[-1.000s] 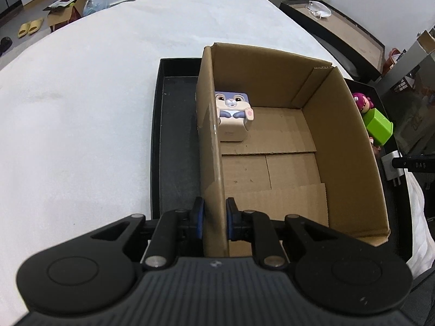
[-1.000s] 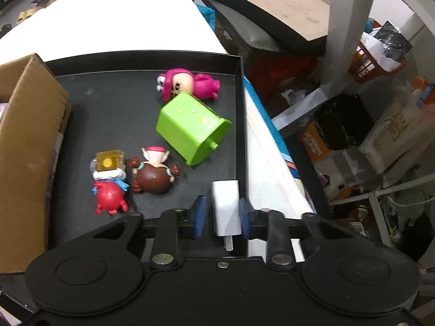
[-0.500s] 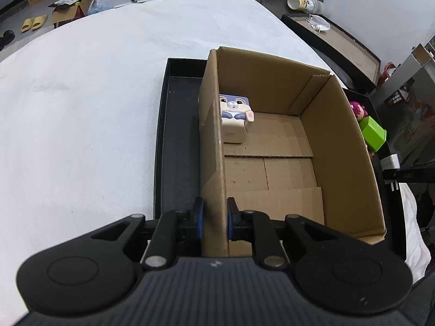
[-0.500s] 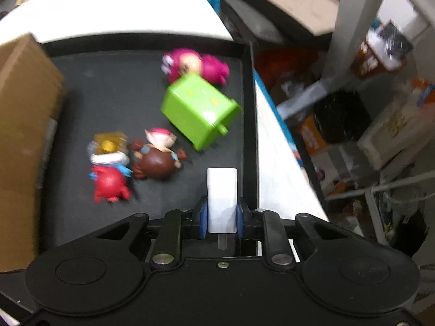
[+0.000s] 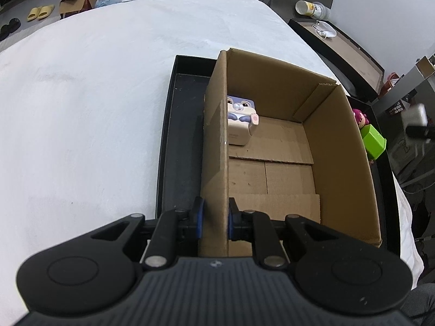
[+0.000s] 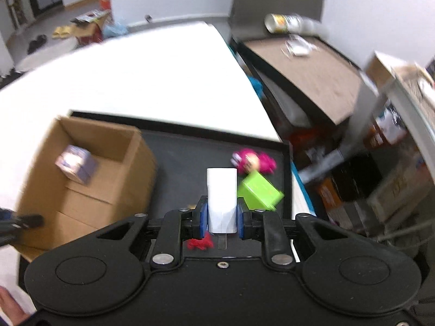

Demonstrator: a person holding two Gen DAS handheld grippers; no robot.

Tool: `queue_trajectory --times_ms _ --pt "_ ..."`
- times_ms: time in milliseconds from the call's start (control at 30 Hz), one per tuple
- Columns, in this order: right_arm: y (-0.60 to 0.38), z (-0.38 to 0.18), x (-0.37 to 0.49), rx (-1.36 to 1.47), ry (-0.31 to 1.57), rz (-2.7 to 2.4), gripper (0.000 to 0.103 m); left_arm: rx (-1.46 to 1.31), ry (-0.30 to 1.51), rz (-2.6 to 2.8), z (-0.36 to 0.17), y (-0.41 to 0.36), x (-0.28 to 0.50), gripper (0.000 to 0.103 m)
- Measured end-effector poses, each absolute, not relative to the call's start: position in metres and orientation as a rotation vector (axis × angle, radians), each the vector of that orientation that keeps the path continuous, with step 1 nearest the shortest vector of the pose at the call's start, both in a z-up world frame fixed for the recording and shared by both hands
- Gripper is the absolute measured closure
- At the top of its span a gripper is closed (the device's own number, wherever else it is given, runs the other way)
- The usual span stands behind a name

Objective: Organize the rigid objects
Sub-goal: 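Carry the white charger plug with the right tool over the box, then release the charger plug beside the bunny cube with the right tool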

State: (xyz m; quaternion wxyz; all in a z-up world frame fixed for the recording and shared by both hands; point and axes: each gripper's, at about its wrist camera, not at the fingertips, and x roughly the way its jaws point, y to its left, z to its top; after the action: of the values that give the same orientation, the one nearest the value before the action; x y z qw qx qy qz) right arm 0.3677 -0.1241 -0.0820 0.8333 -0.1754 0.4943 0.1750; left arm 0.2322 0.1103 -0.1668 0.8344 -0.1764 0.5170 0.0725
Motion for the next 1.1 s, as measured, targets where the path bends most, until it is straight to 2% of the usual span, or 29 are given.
queue_trajectory --times_ms 367,1100 --pt "-0.073 -0.045 0.348 -0.304 0.984 0.553 0.083 -0.374 1.105 0.159 -0.166 0.109 0.235 0.087" --pt "-0.005 -0.116 0.346 -0.383 1.094 0.583 0.083 -0.421 1.121 0.15 -0.167 0.115 0.237 0.087"
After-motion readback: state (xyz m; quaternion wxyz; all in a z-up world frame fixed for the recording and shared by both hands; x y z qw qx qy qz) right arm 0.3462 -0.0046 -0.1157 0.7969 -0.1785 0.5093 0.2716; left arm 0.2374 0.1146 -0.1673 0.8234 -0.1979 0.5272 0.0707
